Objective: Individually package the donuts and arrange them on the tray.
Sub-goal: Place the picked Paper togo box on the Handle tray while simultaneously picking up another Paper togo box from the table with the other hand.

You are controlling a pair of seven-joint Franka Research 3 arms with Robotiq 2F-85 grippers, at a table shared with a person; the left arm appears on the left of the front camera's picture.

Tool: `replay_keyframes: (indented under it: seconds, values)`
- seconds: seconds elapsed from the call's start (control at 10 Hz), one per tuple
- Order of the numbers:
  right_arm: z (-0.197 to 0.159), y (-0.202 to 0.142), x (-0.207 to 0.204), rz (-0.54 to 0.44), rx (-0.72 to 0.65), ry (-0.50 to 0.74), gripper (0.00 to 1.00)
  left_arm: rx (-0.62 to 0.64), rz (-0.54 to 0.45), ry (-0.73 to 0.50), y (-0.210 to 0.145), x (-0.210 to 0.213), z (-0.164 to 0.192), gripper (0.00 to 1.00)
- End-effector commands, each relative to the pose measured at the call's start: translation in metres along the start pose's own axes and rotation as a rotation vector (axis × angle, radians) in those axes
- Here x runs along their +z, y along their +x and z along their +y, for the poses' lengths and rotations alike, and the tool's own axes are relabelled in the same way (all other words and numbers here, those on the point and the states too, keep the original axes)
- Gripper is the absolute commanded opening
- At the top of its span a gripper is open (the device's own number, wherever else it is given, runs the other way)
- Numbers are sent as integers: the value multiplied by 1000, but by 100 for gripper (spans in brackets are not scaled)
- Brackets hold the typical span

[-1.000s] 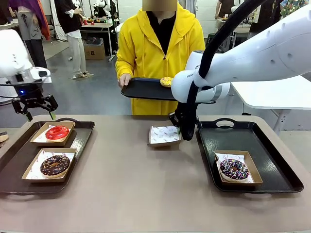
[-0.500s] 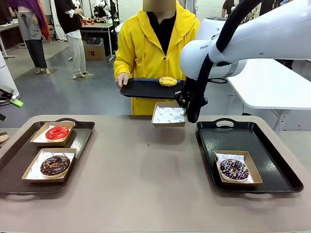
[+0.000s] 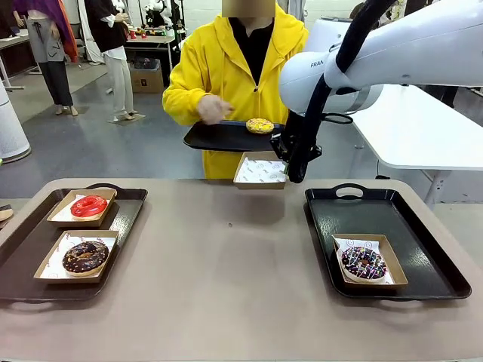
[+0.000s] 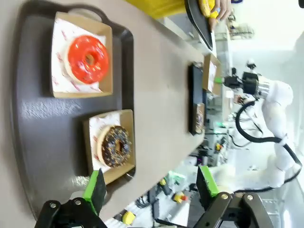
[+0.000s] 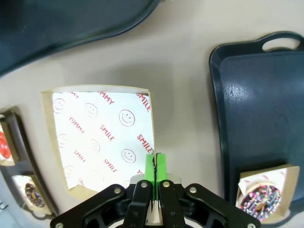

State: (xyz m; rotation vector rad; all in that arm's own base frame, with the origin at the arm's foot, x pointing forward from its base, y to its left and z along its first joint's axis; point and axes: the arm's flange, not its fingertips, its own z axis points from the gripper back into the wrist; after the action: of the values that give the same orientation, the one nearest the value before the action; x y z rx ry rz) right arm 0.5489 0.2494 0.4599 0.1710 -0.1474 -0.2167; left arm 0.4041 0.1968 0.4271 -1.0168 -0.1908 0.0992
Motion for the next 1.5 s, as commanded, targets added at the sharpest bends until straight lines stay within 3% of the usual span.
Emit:
replay_keyframes:
  seconds: [0.0,0.3,0.5,1.0,1.1,1.4]
  values:
    - [7,6,2,-7,-40,-11,0,20,46,-85,23,7,17,100]
    - [17,13,6,-4,-18,-10,0,91,31,-158,27,0,32,100]
    - [20,18,7,5,-6,-22,0,81,56,-120,23,-4,32,100]
    - [19,38,1,65,196,-114,0,81,56,-120,23,-4,32,100]
    - [18,21,5,63,85,-51,0,81,56,-120,23,-4,32,100]
    - [18,21,5,63,85,-51,0,81,56,-120,23,-4,32,100]
